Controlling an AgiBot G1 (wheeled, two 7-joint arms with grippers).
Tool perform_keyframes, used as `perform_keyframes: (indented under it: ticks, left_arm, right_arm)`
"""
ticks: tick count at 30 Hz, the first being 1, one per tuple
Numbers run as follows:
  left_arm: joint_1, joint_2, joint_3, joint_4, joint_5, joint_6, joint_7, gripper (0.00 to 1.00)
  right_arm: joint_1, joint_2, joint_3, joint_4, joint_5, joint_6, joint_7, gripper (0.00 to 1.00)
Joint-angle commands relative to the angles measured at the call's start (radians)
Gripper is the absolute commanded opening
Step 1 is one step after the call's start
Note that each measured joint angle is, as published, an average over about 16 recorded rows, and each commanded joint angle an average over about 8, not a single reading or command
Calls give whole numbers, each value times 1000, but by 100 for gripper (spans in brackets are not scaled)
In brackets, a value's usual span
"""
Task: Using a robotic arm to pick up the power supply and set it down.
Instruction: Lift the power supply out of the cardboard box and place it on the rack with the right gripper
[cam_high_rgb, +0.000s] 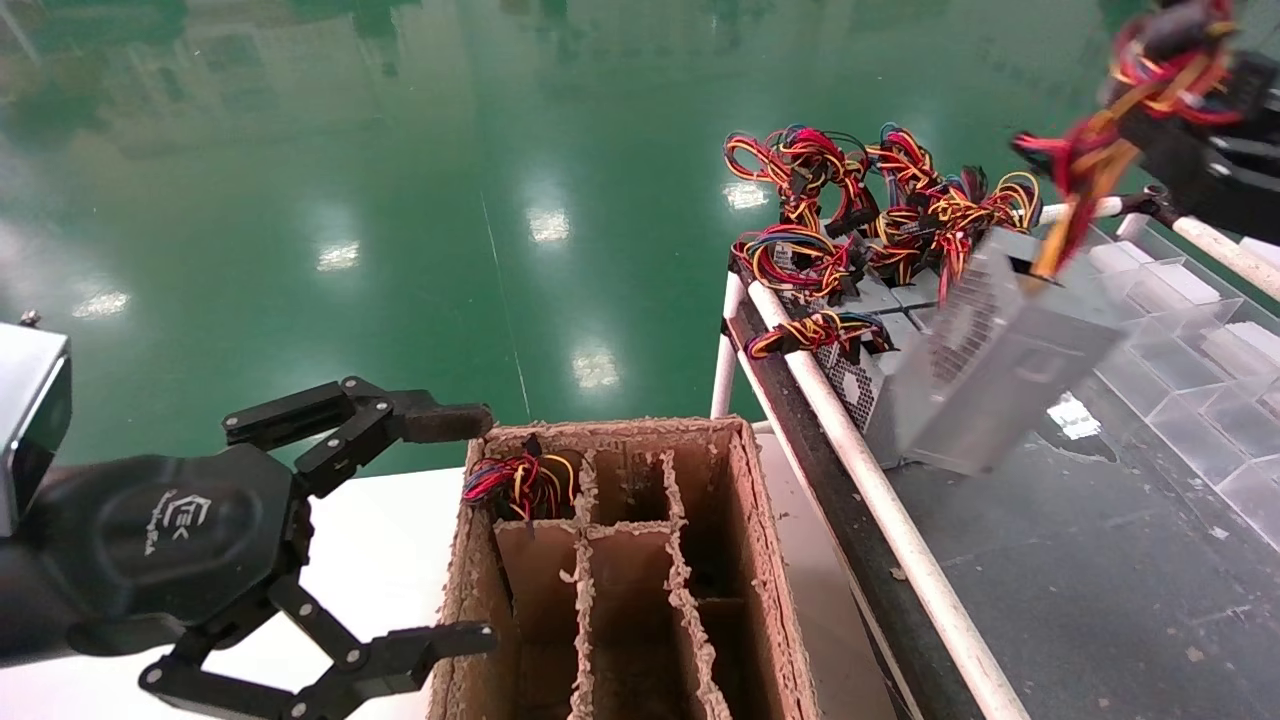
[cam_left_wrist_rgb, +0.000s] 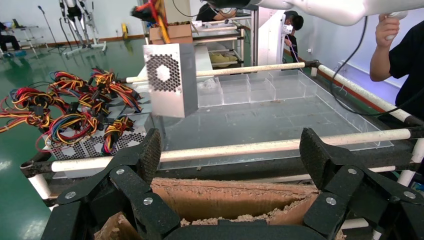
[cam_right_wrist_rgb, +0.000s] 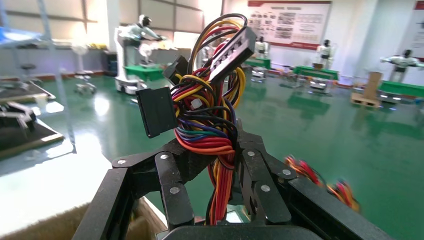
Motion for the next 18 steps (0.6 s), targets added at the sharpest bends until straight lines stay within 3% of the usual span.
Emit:
perform_keyframes:
  ticks: [1, 9, 18]
  left_arm:
    - [0, 0, 0, 0, 0, 0, 0, 100]
    - [0, 0, 0, 0, 0, 0, 0, 100]
    - [0, 0, 0, 0, 0, 0, 0, 100]
  right_arm:
    - [-26, 36, 3, 10, 19, 3, -3, 0]
    - [-121, 110, -3, -33, 22, 7, -79, 0]
    - [-195, 96, -33, -49, 2, 24, -141, 0]
